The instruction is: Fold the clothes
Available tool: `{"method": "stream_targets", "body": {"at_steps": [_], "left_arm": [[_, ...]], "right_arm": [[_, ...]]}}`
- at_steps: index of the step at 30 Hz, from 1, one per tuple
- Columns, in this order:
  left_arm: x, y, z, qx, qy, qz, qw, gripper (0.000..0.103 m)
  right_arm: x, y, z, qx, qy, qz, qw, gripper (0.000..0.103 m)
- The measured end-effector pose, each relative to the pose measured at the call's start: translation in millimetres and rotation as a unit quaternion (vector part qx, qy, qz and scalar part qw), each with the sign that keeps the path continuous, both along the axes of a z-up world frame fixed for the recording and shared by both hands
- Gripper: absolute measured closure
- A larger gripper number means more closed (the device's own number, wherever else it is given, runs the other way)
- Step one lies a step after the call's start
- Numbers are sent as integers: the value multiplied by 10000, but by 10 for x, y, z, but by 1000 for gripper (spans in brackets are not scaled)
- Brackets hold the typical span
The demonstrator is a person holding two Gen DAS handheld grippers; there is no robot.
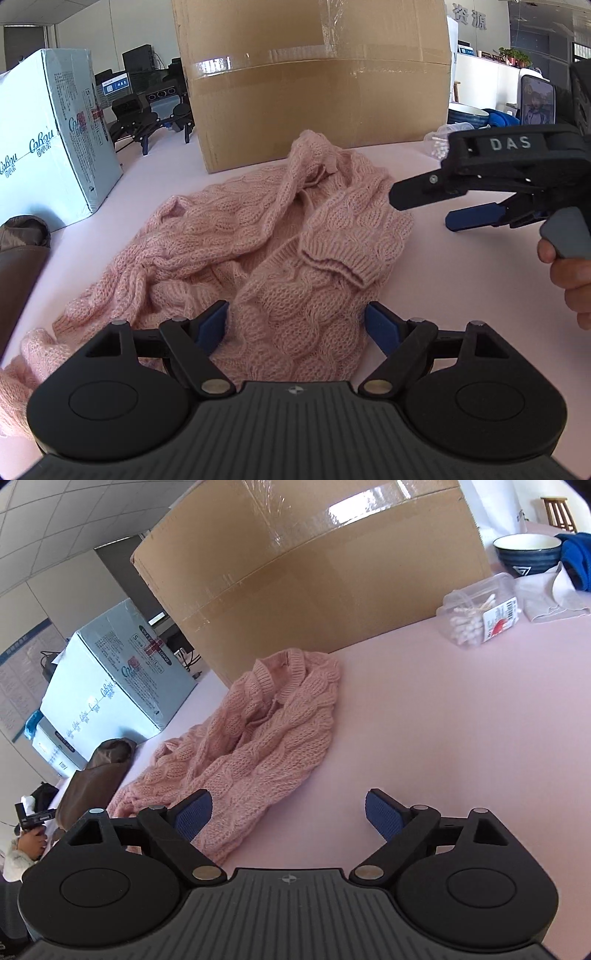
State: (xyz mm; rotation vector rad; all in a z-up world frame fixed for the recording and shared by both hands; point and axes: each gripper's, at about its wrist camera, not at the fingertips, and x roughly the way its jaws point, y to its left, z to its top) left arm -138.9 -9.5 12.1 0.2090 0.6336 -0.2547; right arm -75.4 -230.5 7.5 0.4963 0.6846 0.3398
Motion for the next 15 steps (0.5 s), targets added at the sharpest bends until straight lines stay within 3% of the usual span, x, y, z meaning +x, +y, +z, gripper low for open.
{"method": "stream_targets", "body": {"at_steps": [3,5,6,8,10,12,15], "left_arm": [[-5,-7,-15,63,-54,14,10000,32],[3,20,-1,3,-64,96,9999,54],[7,34,6,-26,-69,137,9999,60],[27,90,25,-204,-19,213,9996,76],[33,148,47,-396,10,264,9989,83],[5,167,61,-449,-26,266,9986,84],[-125,103,82,-234,-251,157,9993,83]], "right_arm": [[162,179,-9,-179,-119,-62,9997,21],[242,194,2,-296,-182,31,9994,54],[225,167,4,-248,-164,-17,9996,82],[180,92,11,-119,-117,-135,9998,89],[135,17,18,11,-70,-253,9997,93],[44,-91,51,85,-98,-441,9989,94],[-175,-348,134,-55,-306,-843,9960,95]]}}
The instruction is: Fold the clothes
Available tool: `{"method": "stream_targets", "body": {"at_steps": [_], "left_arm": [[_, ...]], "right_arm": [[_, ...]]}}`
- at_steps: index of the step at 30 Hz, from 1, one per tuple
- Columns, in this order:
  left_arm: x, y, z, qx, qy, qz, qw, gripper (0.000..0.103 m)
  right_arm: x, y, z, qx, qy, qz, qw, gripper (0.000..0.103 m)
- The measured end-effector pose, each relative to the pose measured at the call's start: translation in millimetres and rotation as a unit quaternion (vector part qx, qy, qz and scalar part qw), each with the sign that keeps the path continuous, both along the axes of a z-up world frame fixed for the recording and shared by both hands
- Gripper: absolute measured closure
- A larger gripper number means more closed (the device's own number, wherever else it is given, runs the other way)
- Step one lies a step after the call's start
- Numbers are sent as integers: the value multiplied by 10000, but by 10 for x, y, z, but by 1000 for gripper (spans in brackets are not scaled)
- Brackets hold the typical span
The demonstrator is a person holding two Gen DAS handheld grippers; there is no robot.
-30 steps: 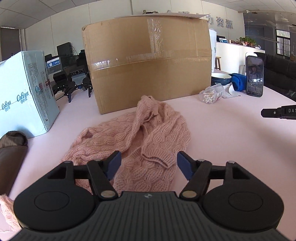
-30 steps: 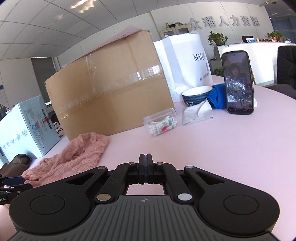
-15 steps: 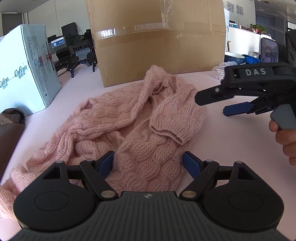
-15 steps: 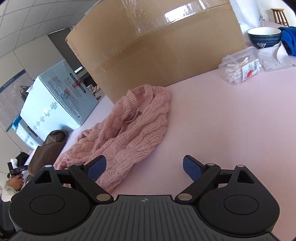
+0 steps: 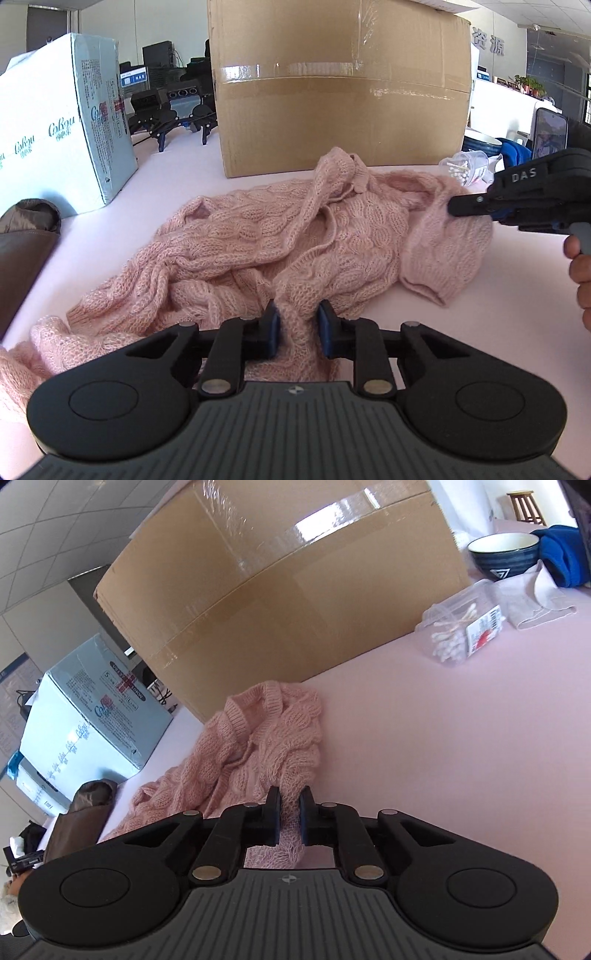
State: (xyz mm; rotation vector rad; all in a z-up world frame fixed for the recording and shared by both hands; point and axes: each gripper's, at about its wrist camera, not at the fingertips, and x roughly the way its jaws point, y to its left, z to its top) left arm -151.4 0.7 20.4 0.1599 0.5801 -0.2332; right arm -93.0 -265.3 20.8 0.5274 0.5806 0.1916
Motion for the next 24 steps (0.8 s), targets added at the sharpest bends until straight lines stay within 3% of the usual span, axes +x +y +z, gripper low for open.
{"method": "stream_targets", "body": {"at_steps": [4,7,9,12,15,17,20,24], "left_arm": [[-185,-22,102,-74,-297,-341,9989,74],[-299,67,225,-308,-667,-337,9967,47],[-336,129,279,-363,-863,-260,9953,40],[-367,209,307,-160,-1120,-62,9936,38],[-309,296,275,8,-1036,113,9946,32],[-239,347,232,51,-792,147,9967,31],[-167,351,127,221,-365,49,9991,31],[-250,278,81,380,-413,-169,9983,30]], "right_arm": [[-497,-396,9,121,-44,-263,9996,95],[-903,-620,-9,95,86,-333,9994,95],[-1150,-705,-6,-56,200,-312,9993,95],[-1399,-603,38,-990,526,-49,9937,95],[-1525,-358,79,-2125,881,347,9726,93],[-1638,-198,94,-2767,692,488,9572,90],[-1654,-66,211,-3282,212,417,9434,65],[-1510,104,324,-3904,-388,362,9191,56]]}}
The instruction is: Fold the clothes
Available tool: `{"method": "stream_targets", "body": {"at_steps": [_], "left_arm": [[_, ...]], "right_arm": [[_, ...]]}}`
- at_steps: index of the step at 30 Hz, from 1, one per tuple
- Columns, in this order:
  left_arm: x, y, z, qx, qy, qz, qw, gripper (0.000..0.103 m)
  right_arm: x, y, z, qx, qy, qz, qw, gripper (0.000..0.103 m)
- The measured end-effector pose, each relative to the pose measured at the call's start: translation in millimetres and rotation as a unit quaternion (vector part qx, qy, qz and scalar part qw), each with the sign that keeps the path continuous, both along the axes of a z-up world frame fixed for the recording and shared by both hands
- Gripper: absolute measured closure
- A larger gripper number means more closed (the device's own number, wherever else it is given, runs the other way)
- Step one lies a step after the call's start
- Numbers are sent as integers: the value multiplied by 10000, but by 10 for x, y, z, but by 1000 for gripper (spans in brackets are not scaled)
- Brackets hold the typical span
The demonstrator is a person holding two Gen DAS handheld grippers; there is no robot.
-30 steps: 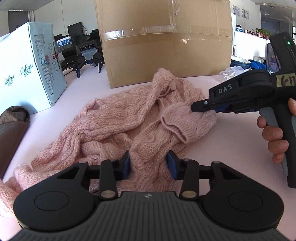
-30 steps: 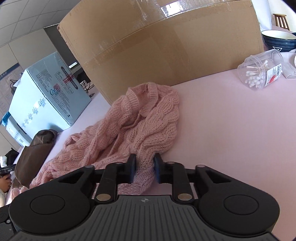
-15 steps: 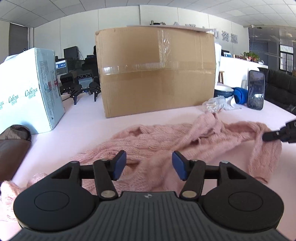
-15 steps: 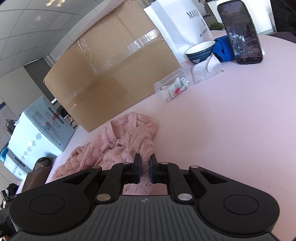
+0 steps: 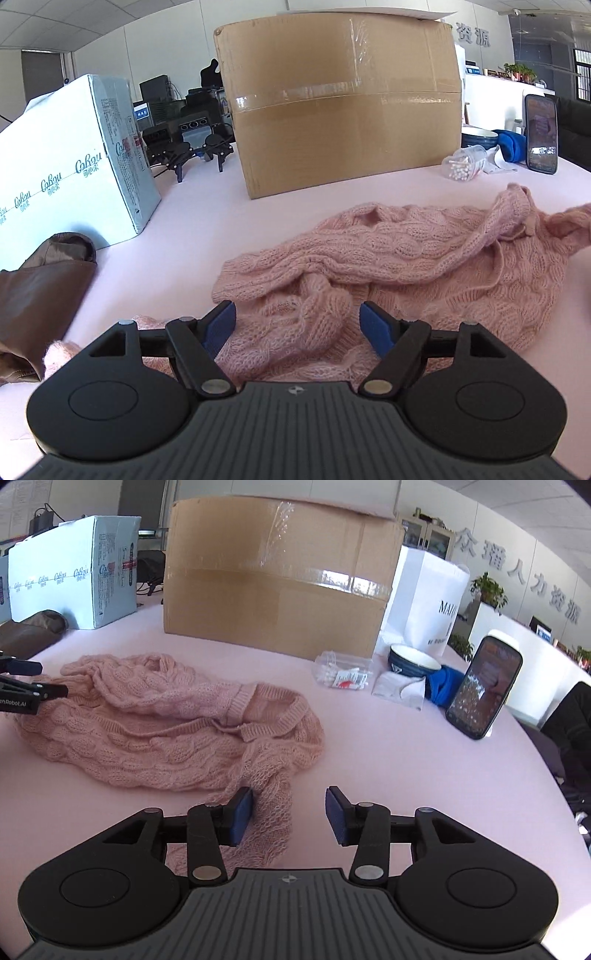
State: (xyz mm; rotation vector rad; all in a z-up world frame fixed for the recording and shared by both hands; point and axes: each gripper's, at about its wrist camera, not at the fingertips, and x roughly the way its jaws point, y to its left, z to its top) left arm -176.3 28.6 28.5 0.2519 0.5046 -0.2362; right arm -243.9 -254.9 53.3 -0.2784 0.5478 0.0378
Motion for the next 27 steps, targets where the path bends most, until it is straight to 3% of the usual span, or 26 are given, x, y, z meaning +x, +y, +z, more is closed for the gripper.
{"method": "stream_targets", "body": {"at_steps": [1,3,5,9,13,15,19,23,24,25,27], "left_arm": [[-18,-20,-13,48,-11,-40,10000,27],[-32,-57,-51,164,21,-78,9998,24],[-38,-93,-87,287,55,-94,9995,24],[-25,-116,-114,398,110,-10,9991,24],[-30,-92,-96,350,138,90,9993,23],[-40,-93,-99,379,142,75,9992,23],[-41,-84,-97,372,176,68,9991,23],[-10,-43,-85,243,290,106,9992,23],[-3,-35,-84,219,318,114,9992,22],[3,-32,-85,207,338,120,9991,22],[8,-35,-92,212,355,126,9991,22]], "right_arm": [[46,55,21,-234,-148,59,9996,46],[137,166,63,-701,-443,176,9964,37],[192,220,132,-1325,-879,392,9865,33],[142,369,328,-1738,-1440,1174,9671,19],[302,636,271,-1952,-1297,2074,9498,19],[422,789,163,-2094,-1079,2458,9403,24],[667,1084,-152,-2618,-392,3074,9140,55],[896,1169,-318,-3062,238,3370,8900,59],[933,1174,-341,-3108,369,3441,8852,68],[961,1216,-417,-3110,458,3451,8843,85],[1044,1237,-422,-3012,444,3224,8963,97]]}}
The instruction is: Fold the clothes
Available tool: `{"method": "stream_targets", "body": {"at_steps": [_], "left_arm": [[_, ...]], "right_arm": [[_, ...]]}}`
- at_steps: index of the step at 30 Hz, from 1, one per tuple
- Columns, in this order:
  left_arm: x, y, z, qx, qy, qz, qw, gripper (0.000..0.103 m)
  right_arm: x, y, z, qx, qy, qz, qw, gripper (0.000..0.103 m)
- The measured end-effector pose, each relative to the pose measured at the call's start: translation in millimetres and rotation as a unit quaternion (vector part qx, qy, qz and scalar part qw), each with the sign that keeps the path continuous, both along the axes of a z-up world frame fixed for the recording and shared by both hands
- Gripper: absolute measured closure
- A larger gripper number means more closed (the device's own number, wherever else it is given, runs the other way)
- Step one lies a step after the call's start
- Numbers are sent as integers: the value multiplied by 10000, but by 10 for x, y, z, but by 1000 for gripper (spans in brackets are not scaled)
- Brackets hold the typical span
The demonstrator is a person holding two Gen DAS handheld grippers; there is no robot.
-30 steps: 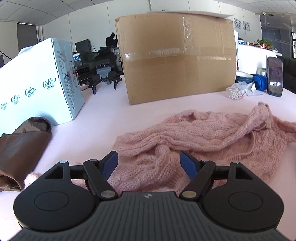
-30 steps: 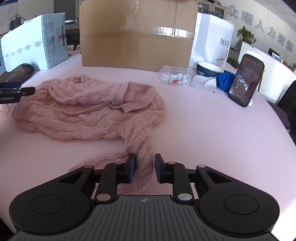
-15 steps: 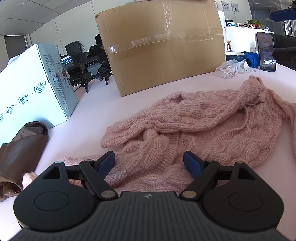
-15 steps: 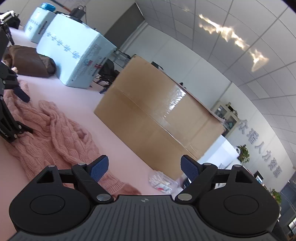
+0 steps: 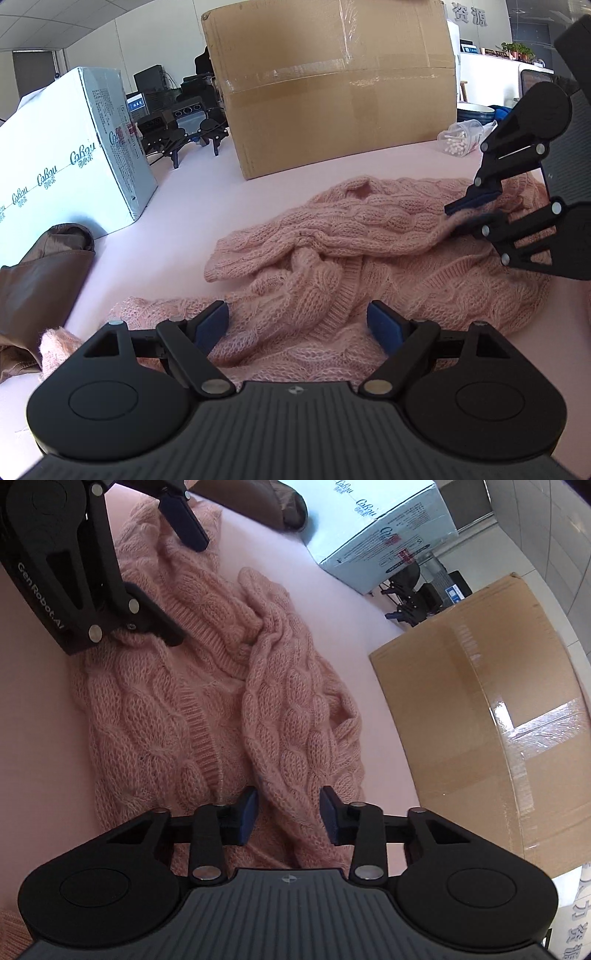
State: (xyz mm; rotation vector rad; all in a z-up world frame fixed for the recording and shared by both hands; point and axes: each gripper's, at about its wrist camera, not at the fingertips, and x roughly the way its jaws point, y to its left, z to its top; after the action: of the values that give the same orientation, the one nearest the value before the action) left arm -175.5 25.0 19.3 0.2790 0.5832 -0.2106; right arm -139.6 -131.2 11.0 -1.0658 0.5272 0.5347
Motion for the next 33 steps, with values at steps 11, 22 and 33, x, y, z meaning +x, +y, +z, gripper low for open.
{"method": "stream_targets", "body": {"at_steps": [11,22,33], "left_arm": [[39,-4,-15,17,8,166,9999,22],[167,144,5,-145,54,629,9979,22],[17,-17,100,-476,-412,9,9980,21]], "right_arm": [[834,-310,749,2275,-1420,-1720,9479,99],[1639,-599,139,2125,-651,-3064,9256,50],[467,-676,687,4333,-164,-2348,8699,0]]}}
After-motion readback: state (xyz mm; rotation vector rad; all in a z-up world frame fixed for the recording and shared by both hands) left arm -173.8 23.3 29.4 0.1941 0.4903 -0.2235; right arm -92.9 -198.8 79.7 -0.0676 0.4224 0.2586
